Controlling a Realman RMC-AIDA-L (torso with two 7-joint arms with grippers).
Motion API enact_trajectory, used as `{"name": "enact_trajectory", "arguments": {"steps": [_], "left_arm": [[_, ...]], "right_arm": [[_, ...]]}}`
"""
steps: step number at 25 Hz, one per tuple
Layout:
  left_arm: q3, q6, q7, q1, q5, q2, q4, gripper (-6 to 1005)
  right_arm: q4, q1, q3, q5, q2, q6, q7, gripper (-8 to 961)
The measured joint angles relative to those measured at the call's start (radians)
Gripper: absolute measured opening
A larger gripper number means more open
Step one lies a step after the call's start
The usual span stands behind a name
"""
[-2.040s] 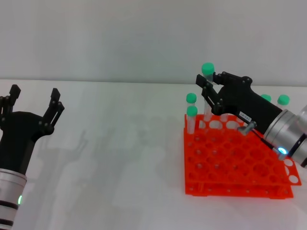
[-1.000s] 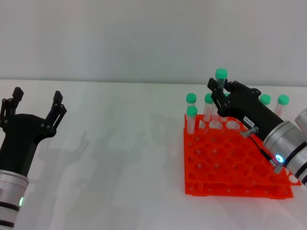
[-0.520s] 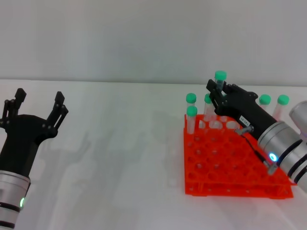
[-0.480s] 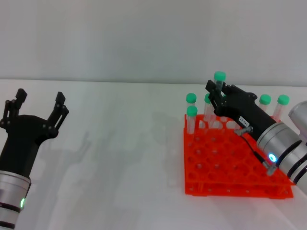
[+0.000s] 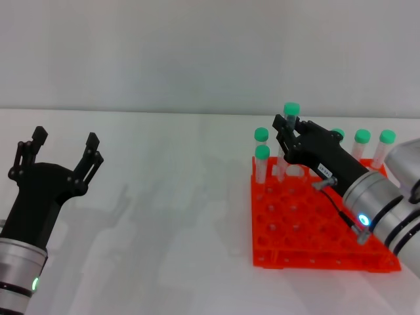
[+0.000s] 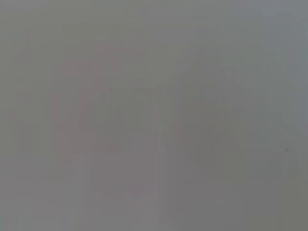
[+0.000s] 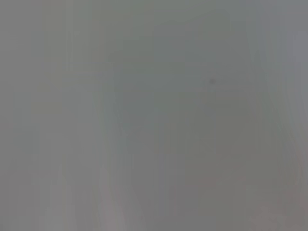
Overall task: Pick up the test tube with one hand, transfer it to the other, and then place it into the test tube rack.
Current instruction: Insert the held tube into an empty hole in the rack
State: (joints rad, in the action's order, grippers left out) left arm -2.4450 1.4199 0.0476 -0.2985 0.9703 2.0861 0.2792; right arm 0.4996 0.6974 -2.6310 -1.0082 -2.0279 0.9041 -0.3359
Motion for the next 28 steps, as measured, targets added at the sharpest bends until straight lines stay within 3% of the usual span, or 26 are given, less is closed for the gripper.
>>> {"name": "enact_trajectory", "arguments": {"steps": [6, 28], "left_arm": [[-0.001, 0.008, 0.0, 0.009, 0.0, 0.001, 0.0, 894], [-0.002, 0.01, 0.0, 0.004, -0.001, 0.0, 0.0, 894]], "right_arm": [[0.007, 0.029, -0.067, -0.12, 0.0, -0.012, 0.063, 210], [-0.003, 0.045, -0.069, -0.154, 0.0, -0.054, 0.142, 211]]}}
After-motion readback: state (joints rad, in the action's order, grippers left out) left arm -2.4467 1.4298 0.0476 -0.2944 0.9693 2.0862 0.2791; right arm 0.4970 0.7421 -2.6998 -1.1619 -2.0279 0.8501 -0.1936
